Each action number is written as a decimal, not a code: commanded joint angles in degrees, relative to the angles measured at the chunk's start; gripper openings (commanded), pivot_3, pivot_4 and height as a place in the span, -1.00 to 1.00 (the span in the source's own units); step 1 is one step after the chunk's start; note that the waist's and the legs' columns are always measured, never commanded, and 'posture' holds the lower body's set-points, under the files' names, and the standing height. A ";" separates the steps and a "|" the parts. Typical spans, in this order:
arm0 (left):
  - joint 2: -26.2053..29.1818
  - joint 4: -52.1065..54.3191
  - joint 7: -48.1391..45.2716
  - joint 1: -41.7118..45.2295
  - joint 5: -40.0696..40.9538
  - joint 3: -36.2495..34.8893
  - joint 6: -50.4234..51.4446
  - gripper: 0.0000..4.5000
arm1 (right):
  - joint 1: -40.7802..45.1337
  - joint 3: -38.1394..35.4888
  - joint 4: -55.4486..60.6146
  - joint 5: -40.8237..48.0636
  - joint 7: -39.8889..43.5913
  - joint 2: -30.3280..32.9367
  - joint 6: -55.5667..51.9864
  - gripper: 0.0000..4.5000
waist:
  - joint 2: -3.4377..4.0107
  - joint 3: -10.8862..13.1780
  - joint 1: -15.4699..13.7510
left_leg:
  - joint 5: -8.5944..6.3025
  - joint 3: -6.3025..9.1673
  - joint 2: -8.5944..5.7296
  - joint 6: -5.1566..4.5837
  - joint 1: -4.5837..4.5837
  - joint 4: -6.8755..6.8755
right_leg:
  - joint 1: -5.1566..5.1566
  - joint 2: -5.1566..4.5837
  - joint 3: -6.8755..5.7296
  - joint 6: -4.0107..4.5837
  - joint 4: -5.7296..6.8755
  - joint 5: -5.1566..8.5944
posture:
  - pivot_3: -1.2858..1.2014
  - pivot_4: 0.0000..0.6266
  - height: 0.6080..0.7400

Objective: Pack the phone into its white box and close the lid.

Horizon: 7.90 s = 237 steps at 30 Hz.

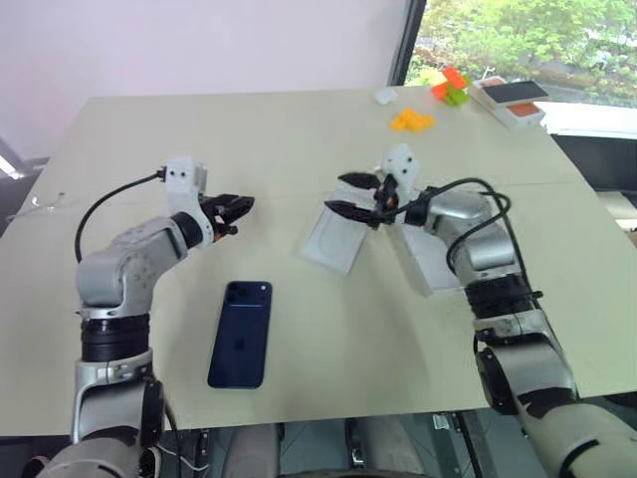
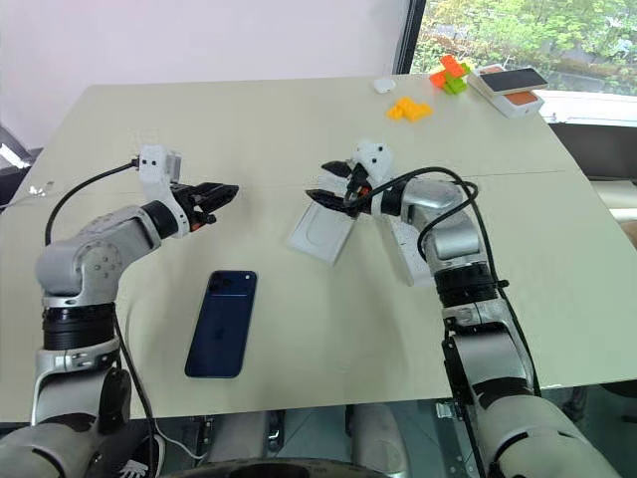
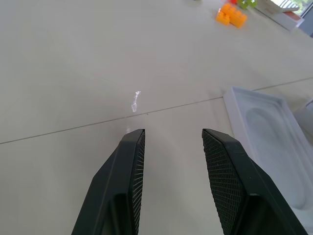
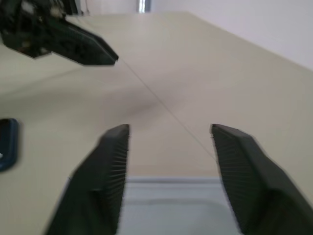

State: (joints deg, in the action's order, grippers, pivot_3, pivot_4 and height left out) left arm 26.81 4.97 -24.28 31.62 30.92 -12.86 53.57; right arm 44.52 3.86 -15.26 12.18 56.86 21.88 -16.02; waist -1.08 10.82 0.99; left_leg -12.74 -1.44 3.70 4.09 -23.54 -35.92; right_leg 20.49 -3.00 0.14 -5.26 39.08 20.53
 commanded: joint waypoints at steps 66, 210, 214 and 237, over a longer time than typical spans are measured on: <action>16.79 16.05 3.86 -30.93 43.68 -18.57 37.24 0.98 | -13.69 31.28 1.78 -27.89 -2.78 -3.82 34.11 -1.00 | -0.27 -0.03 0.39 | 0.02 -0.05 0.11 0.04 0.43 0.31 | 0.00 -0.17 0.42 0.42 -0.01 -0.20 | 0.03 -0.52 1.00; 33.91 15.65 31.11 -45.06 76.61 -2.37 5.66 -1.00 | -11.87 32.75 -5.87 -29.53 -4.55 -11.42 37.31 -1.00 | -0.10 -0.11 1.47 | 0.02 -0.22 0.03 0.11 1.34 1.89 | -0.81 -0.20 0.57 0.94 -1.69 -0.12 | 0.03 -0.52 1.00; 33.73 15.54 29.44 -45.08 78.08 -3.72 5.50 -1.00 | -12.24 30.78 -3.31 -26.92 -3.21 -10.41 35.41 -1.00 | -0.10 -0.11 1.44 | 0.02 -0.21 0.03 0.11 1.34 1.87 | -0.81 -0.19 0.57 0.94 -1.66 -0.12 | 0.03 -0.52 1.00; 28.63 2.65 8.39 -33.94 75.35 -9.52 8.56 -1.00 | -8.72 13.54 17.70 -6.35 -3.85 -1.72 -2.69 0.71 | -0.26 -0.04 1.56 | 0.13 -0.21 0.12 0.21 0.11 1.51 | 0.69 0.23 0.73 0.69 -0.91 -0.26 | 0.03 -0.52 1.00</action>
State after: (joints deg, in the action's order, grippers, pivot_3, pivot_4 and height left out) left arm 55.54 7.05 -14.01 -2.96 106.63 -21.58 61.57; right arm 34.39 17.12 1.67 6.70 54.28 20.81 -18.58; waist -1.34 10.77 2.54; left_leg -12.61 -1.70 3.83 4.30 -23.43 -34.41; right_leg 21.21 -2.77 0.92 -4.57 38.18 20.28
